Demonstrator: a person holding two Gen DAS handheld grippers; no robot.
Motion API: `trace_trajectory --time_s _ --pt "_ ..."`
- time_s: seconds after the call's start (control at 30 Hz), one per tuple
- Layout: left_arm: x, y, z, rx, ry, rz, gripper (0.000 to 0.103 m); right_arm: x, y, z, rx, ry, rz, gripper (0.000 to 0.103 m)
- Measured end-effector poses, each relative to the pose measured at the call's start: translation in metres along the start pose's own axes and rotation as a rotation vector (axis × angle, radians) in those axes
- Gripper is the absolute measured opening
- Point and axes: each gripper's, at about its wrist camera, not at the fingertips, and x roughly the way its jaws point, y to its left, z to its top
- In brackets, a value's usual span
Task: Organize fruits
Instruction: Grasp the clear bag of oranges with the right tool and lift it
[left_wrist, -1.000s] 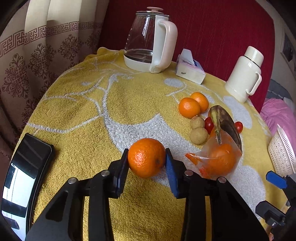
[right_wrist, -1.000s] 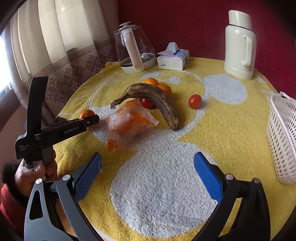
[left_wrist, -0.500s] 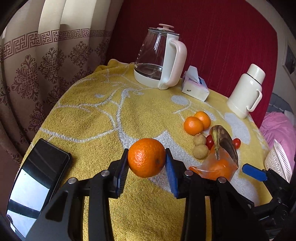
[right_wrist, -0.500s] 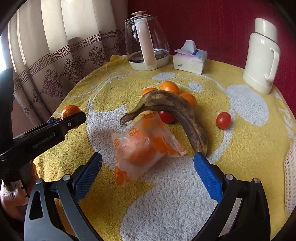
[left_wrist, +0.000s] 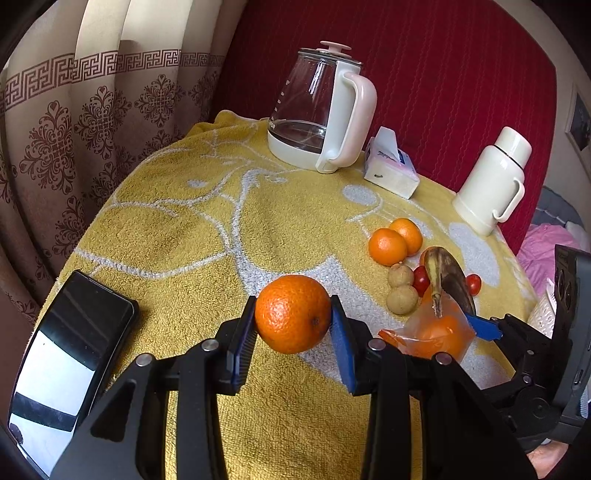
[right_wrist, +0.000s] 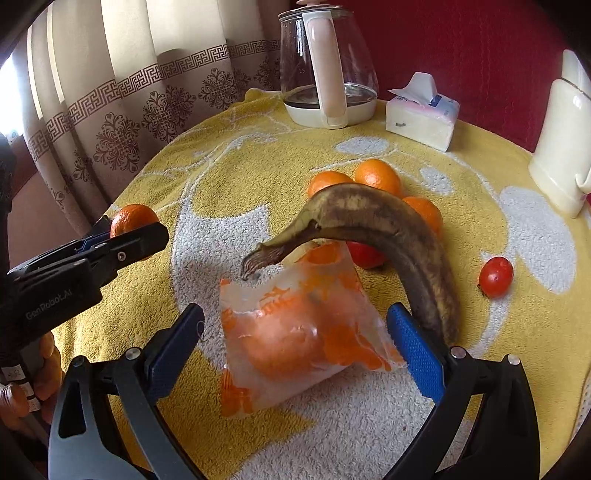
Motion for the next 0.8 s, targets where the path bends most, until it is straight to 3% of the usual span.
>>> trace_trajectory --time_s 0.2,0.3,0.5,0.8 --pt "0.001 0.0 -0.002 0.0 0.005 0.001 0.038 0.01 -0.002 0.0 0.006 0.053 -0.003 0.098" --pt "0.001 0.0 -0.002 0.0 0.005 0.0 0.038 0.007 -0.002 -0.001 0.0 0.045 -0.048 0.085" --pt "0.0 -0.002 -0.001 0.001 0.004 -0.002 0.038 -0.003 -0.004 -0.007 0.018 0.022 -0.04 0.072" --pt "-0.004 -0.006 -0.002 0.012 -0.006 -0.007 0.038 -0.041 -0.001 -0.029 0.053 -0.032 0.007 0.07"
